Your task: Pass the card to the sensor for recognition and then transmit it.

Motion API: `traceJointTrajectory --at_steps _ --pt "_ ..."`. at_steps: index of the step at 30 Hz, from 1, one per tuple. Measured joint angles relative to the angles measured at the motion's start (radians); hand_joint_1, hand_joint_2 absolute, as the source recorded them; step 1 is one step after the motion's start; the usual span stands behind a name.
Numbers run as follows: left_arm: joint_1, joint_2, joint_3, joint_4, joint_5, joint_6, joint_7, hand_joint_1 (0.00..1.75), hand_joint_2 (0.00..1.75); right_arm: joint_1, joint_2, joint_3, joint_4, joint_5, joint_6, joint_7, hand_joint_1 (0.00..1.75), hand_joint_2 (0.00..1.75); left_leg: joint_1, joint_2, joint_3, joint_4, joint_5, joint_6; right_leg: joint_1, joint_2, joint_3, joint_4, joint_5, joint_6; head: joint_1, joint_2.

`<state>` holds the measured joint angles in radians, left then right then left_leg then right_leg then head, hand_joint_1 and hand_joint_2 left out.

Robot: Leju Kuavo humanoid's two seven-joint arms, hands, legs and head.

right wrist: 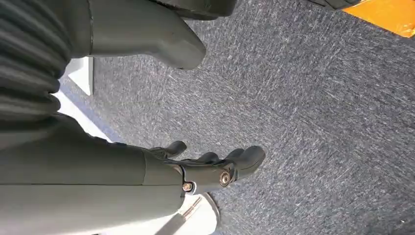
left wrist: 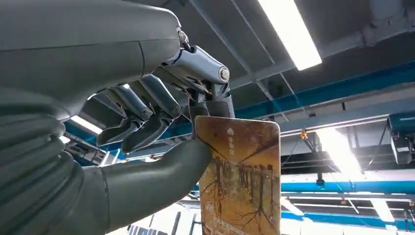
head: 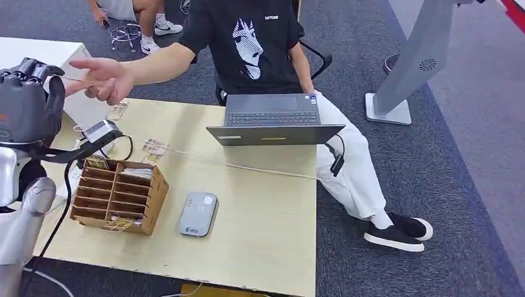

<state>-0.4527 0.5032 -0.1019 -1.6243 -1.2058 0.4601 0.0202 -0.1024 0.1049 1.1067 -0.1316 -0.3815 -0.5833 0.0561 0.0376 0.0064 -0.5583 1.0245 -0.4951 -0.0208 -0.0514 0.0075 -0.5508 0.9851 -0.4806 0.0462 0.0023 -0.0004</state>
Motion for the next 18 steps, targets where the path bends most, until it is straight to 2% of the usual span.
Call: traceJointTrajectory --at_steps 4,15,16,17,18 --pt "-0.009 -0.006 0.000 0.014 -0.010 -0.001 0.017 1.75 1.75 0.000 0.000 0.000 0.000 -0.001 -0.004 0.000 0.00 1.75 0.000 0.000 0.000 0.000 0.000 0.000 0.000 0.000 0.000 0.000 0.000 0.000 0.000 0.000" --pt "-0.044 -0.039 0.023 0.220 0.029 0.010 0.040 1.75 1.75 0.001 0.000 0.000 0.000 -0.002 -0.010 -0.003 0.00 1.75 0.000 0.000 0.000 0.000 0.000 0.000 0.000 0.000 0.000 0.000 0.001 -0.001 0.000 0.000" --pt "-0.044 -0.042 0.024 0.234 0.039 0.010 0.039 0.16 1.75 0.001 0.000 0.000 0.000 -0.004 -0.011 -0.003 0.00 1.75 0.000 0.000 0.000 0.000 0.000 0.000 0.000 0.000 0.000 0.000 0.000 -0.001 0.000 0.000" --pt "-0.044 -0.047 0.027 0.249 0.055 0.009 0.031 0.00 1.75 0.001 0.000 0.000 0.000 -0.005 -0.010 -0.003 0.00 1.75 0.000 0.000 0.000 0.000 0.000 0.000 0.000 0.000 0.000 0.000 0.000 -0.001 0.000 0.000" --pt "-0.043 -0.053 0.029 0.260 0.070 0.004 0.026 0.00 1.75 0.001 0.000 0.000 0.000 -0.005 -0.010 -0.003 0.00 1.75 0.000 0.000 0.000 0.000 0.000 0.000 0.000 0.000 0.000 0.000 0.000 -0.001 0.000 0.000"
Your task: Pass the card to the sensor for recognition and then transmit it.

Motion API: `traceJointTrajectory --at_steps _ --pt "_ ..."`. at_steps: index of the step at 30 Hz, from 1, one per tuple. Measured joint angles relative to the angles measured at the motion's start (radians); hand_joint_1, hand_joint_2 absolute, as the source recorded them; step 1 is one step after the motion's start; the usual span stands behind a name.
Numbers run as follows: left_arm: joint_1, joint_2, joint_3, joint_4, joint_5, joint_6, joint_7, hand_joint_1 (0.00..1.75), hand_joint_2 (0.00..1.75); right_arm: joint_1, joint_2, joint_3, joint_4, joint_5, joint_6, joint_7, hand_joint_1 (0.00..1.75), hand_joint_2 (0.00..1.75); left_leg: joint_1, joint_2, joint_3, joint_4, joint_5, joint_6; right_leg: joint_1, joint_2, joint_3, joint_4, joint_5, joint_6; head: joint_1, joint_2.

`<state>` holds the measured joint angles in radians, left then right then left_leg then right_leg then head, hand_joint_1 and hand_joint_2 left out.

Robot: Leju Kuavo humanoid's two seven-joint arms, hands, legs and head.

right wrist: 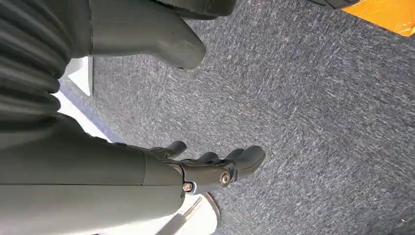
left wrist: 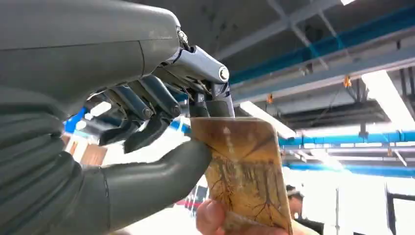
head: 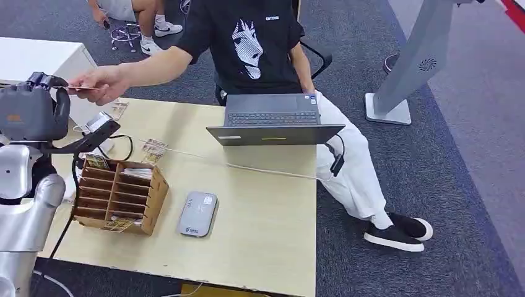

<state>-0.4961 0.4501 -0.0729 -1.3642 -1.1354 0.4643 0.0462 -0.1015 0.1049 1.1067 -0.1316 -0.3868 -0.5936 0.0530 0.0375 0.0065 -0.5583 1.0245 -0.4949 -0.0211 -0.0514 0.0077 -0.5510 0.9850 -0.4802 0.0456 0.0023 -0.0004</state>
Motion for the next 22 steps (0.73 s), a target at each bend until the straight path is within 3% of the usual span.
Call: traceJointTrajectory --at_steps 5,17,22 --pt "0.005 -0.026 0.000 0.027 0.055 -0.037 -0.013 0.00 1.75 0.000 0.000 0.000 0.000 0.000 0.000 0.000 0.00 1.75 0.000 0.000 -0.001 0.000 0.000 0.000 0.000 0.000 0.000 0.000 0.000 0.000 0.000 0.000" --pt "0.087 -0.043 0.028 0.015 0.079 -0.013 -0.014 0.00 1.75 0.001 0.000 0.000 0.000 0.000 0.000 0.009 0.00 1.75 0.000 0.000 -0.001 0.000 0.000 0.000 0.000 -0.001 0.000 0.000 0.000 0.000 0.000 0.000" --pt "0.172 -0.041 0.065 -0.050 0.066 0.002 -0.003 0.00 1.75 0.004 0.000 0.000 0.000 -0.008 0.002 0.010 0.00 1.75 0.000 0.000 -0.001 0.000 0.000 0.000 0.000 0.000 0.000 0.000 0.000 0.000 0.000 0.000"
